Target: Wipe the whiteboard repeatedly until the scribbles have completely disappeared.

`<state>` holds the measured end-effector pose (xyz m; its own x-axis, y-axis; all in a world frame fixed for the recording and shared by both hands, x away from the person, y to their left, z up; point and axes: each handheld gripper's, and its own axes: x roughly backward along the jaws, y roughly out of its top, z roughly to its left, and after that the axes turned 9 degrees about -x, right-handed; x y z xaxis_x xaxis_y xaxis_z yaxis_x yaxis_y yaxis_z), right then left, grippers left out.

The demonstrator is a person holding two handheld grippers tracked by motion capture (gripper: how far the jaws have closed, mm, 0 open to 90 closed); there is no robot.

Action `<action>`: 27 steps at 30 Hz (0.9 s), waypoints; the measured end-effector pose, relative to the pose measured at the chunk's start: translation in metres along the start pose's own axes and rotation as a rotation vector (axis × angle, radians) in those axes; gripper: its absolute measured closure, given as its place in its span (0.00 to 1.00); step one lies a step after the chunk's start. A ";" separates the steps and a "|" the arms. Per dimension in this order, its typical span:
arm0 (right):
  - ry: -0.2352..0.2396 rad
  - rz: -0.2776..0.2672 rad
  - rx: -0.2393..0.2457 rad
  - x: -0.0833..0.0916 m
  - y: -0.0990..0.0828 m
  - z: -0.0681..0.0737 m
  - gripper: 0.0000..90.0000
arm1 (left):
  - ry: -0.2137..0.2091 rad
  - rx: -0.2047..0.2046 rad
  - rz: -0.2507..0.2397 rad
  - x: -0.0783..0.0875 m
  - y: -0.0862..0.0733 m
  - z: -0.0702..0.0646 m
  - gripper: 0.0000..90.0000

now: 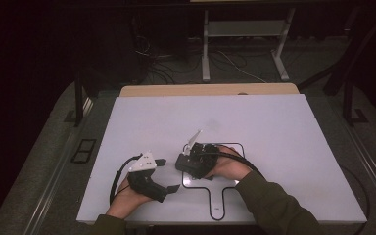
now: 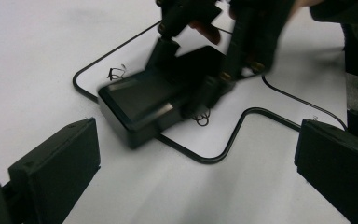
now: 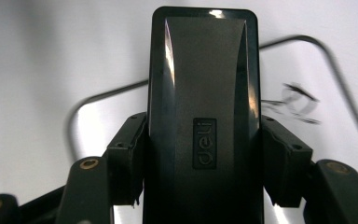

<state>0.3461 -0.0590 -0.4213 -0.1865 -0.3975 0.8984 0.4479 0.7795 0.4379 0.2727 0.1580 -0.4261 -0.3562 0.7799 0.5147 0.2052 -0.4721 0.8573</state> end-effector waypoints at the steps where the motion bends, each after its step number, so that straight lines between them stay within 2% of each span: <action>1: -0.007 -0.005 -0.014 0.000 0.000 -0.005 0.43 | 0.000 -0.001 0.001 0.000 0.000 0.000 0.00; 3: -0.015 -0.015 -0.039 0.000 -0.001 -0.010 0.43 | 0.000 0.000 0.002 0.000 0.000 0.001 0.00; 5: -0.028 -0.010 -0.030 0.000 -0.001 -0.012 0.43 | 0.000 0.001 0.002 0.000 0.000 0.001 0.00; 7: -0.028 0.000 -0.023 0.001 -0.002 -0.008 0.43 | -0.001 0.000 0.002 0.000 0.000 0.001 0.00; 12: 0.025 0.002 0.024 0.003 -0.007 0.009 0.43 | 0.000 0.006 0.002 -0.001 0.000 0.000 0.00; 15: 0.023 0.003 0.046 0.003 -0.008 0.017 0.43 | -0.001 -0.002 0.002 -0.001 0.000 0.000 0.00; 17: 0.017 0.004 0.047 0.003 -0.008 0.015 0.43 | 0.001 0.003 -0.002 0.000 0.000 -0.001 0.00; 18: 0.011 -0.001 0.028 0.003 -0.008 0.013 0.43 | 0.001 -0.001 0.000 0.000 0.000 0.000 0.00; 22: -0.033 -0.006 -0.016 0.003 -0.008 -0.008 0.43 | -0.001 -0.002 0.004 0.000 0.000 0.001 0.00; 24: -0.030 0.001 -0.028 0.004 -0.007 -0.012 0.43 | -0.001 -0.002 0.005 0.000 0.000 0.001 0.00; 27: -0.027 0.006 -0.018 0.004 -0.007 -0.007 0.43 | -0.001 0.001 0.003 0.000 0.000 0.001 0.00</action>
<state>0.3481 -0.0696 -0.4212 -0.2072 -0.3791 0.9019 0.4647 0.7731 0.4317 0.2735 0.1580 -0.4264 -0.3547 0.7786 0.5176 0.2069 -0.4745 0.8556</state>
